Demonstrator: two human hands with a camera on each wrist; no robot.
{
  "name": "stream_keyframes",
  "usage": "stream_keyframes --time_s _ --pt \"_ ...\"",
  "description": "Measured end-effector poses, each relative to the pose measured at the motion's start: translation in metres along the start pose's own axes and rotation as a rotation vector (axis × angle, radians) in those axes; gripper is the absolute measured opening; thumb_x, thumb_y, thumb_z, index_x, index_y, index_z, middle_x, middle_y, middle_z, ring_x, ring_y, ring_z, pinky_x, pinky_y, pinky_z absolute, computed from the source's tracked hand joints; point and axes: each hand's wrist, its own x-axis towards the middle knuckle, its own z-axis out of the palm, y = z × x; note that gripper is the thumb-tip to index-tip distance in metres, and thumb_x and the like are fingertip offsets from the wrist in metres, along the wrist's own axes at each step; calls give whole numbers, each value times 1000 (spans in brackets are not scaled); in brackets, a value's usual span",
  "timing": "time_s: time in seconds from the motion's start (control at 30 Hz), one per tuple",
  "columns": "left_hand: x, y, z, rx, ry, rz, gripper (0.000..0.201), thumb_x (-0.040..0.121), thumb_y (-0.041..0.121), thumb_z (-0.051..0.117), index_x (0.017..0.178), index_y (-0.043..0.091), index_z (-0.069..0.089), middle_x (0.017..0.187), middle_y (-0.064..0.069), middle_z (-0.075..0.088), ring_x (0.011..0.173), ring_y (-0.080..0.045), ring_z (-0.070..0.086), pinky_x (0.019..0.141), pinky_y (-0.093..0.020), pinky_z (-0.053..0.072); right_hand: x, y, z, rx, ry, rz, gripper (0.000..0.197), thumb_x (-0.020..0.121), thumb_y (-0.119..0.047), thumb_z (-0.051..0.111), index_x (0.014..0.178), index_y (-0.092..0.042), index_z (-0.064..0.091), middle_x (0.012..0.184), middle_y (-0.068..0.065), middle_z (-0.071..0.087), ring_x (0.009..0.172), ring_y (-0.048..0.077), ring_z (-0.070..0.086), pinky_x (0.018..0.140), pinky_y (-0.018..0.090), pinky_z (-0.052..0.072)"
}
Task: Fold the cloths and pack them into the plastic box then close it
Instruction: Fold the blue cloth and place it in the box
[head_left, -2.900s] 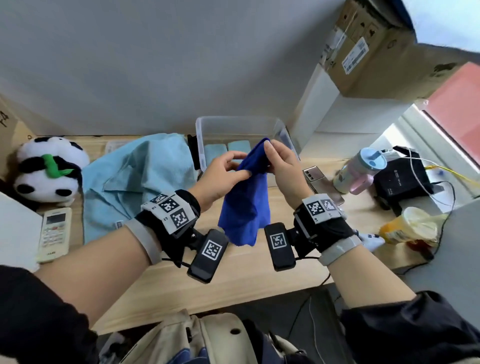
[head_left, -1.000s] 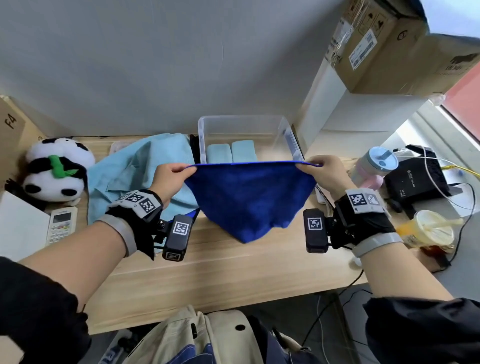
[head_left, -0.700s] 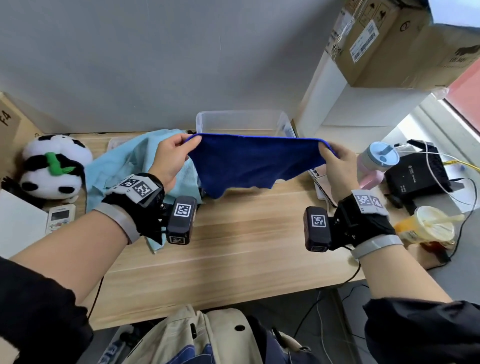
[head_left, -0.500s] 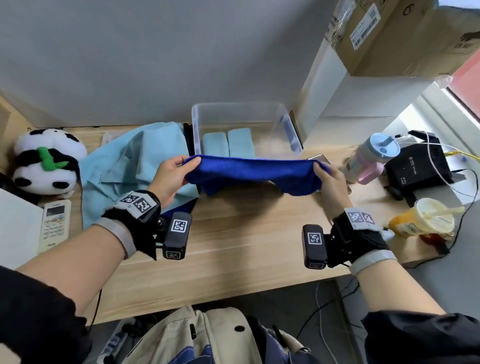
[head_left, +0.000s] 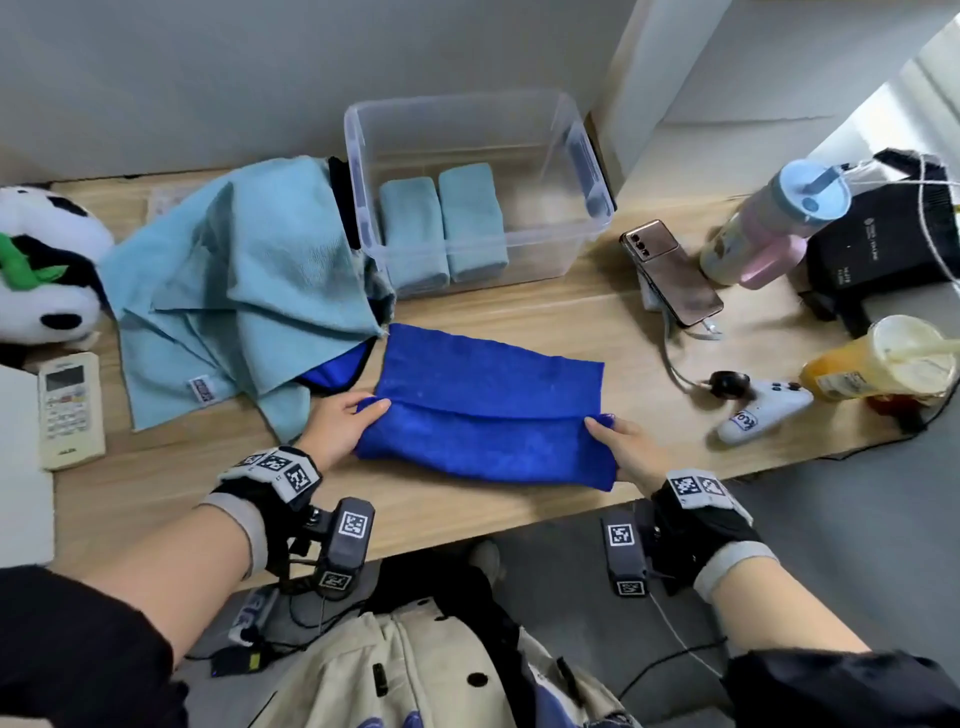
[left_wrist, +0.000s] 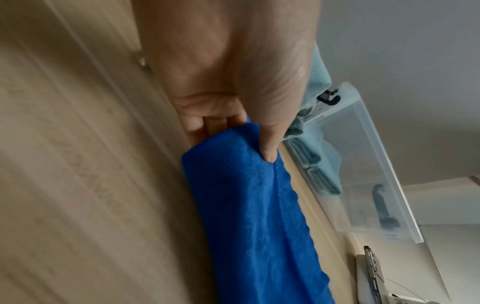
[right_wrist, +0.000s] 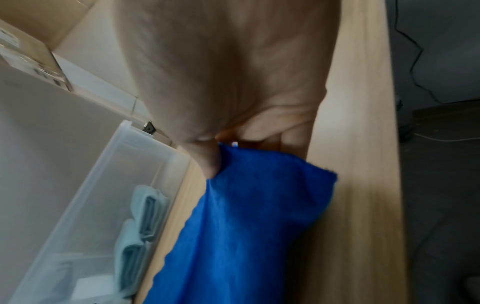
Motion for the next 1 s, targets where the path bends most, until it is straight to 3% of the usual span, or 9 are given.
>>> stream_keyframes --time_s 0.07,0.17,0.37,0.47,0.53,0.67,0.83,0.93,1.0 --pt "4 -1 2 8 50 13 24 90 7 58 109 -6 61 96 -16 62 54 9 59 59 -8 49 1 5 1 1 69 -49 15 98 -26 46 92 -19 59 87 -3 63 77 10 60 62 26 49" --pt "16 8 5 57 93 59 23 88 15 62 101 -3 66 85 -17 64 69 -14 57 71 -23 49 8 5 1 12 164 -142 29 97 -22 48 93 3 61 82 5 61 77 16 56 66 30 45" --pt "44 43 18 47 146 183 8 87 11 63 92 5 64 64 3 56 63 -5 49 57 -7 39 30 -8 4 42 289 -223 38 96 -22 50 88 15 55 80 5 49 78 15 42 68 33 32" --pt "68 45 22 72 177 156 11 86 15 65 91 5 67 51 15 57 56 -2 47 60 -14 40 45 -14 3 19 323 -216 39 95 -25 50 82 11 56 75 5 47 74 15 40 67 31 29" --pt "79 46 24 82 192 137 11 85 16 65 91 7 67 43 16 56 53 -1 45 58 -14 39 51 -19 3 -16 342 -185 37 95 -26 50 64 -6 54 64 2 42 66 16 37 62 30 27" --pt "91 46 29 118 210 122 13 84 20 67 87 8 68 56 -1 55 66 -18 47 66 -26 40 59 -27 0 -124 381 -170 38 96 -25 49 58 -21 43 55 -6 37 54 11 34 55 29 27" --pt "98 42 30 204 243 104 21 87 17 63 94 -2 69 63 -8 59 52 1 48 58 -17 38 66 -32 -1 -216 399 -133 26 96 -28 45 73 -17 52 67 -1 48 70 20 42 62 28 32" --pt "99 41 28 257 264 88 22 88 20 61 92 1 70 85 -24 68 70 -22 52 68 -25 37 70 -34 0 -224 415 -110 23 96 -30 46 88 -14 61 74 1 53 78 23 45 71 26 34" --pt "99 44 27 311 264 72 23 89 22 59 91 1 70 81 -22 65 72 -25 52 67 -26 36 71 -38 0 -237 423 -97 24 95 -30 47 79 -19 61 69 -1 50 75 22 42 63 26 34"
